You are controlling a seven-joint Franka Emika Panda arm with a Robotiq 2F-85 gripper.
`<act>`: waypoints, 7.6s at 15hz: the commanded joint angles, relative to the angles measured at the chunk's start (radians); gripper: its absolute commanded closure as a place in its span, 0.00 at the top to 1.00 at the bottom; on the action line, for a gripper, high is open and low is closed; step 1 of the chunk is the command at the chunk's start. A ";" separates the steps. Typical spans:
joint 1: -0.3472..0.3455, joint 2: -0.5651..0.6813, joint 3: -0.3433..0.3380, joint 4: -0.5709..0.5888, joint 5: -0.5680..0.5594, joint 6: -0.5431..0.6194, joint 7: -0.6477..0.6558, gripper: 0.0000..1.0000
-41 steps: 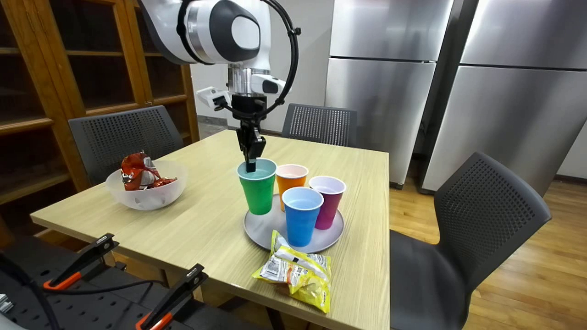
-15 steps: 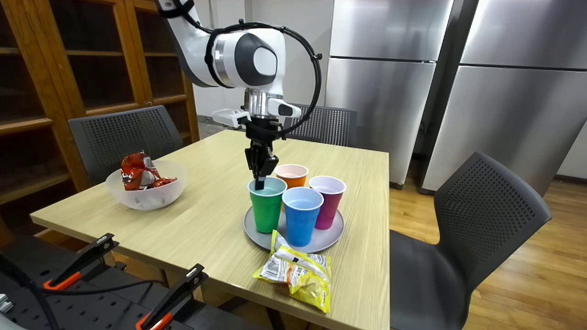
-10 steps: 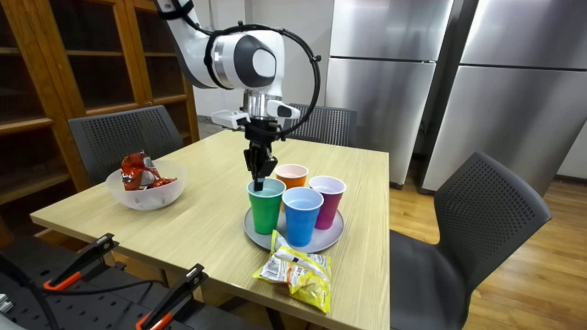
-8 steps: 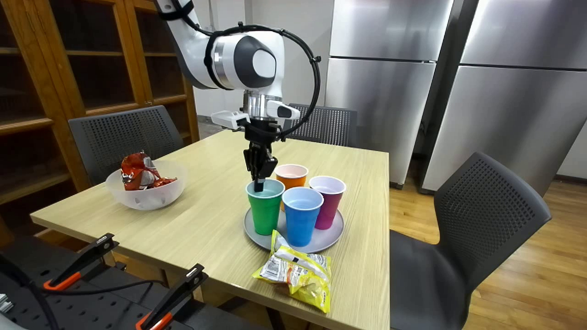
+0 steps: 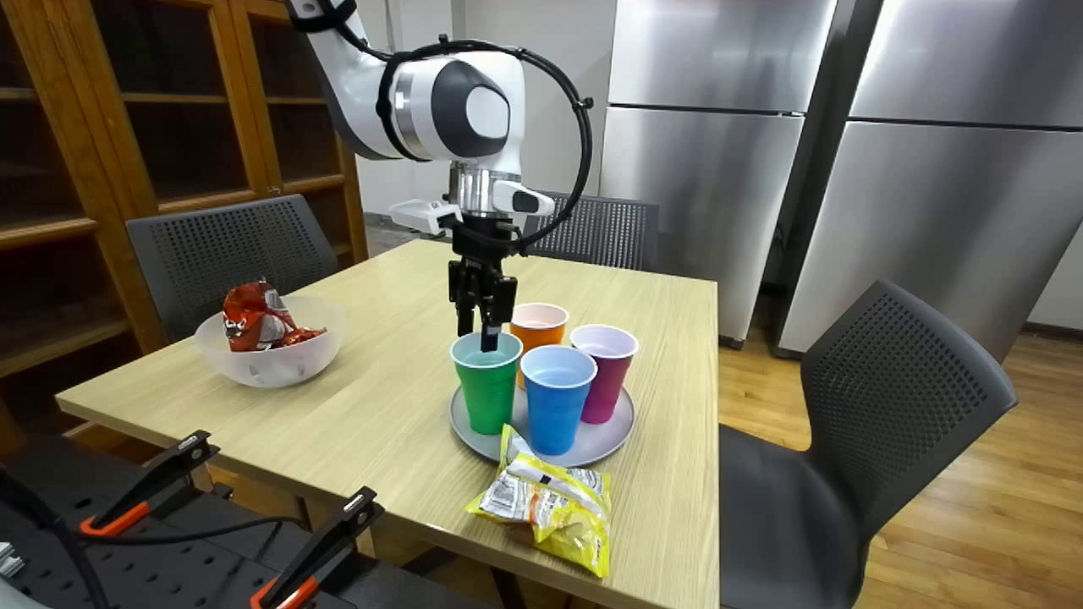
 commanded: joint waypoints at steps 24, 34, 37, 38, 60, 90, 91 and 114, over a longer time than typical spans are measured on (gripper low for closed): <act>-0.122 -0.369 -0.063 -0.235 0.077 -0.004 -0.090 1.00; -0.222 -0.344 -0.150 -0.296 0.148 -0.003 -0.076 1.00; -0.241 -0.336 -0.168 -0.302 0.162 -0.008 -0.077 1.00; -0.243 -0.338 -0.167 -0.301 0.175 -0.013 -0.080 1.00; -0.278 -0.200 -0.193 -0.265 0.318 0.032 -0.078 1.00; -0.298 0.099 -0.208 -0.078 0.346 0.014 -0.048 0.18; -0.298 0.098 -0.209 -0.080 0.345 0.016 -0.048 0.12; -0.246 -0.168 -0.228 -0.415 0.251 0.155 -0.073 0.00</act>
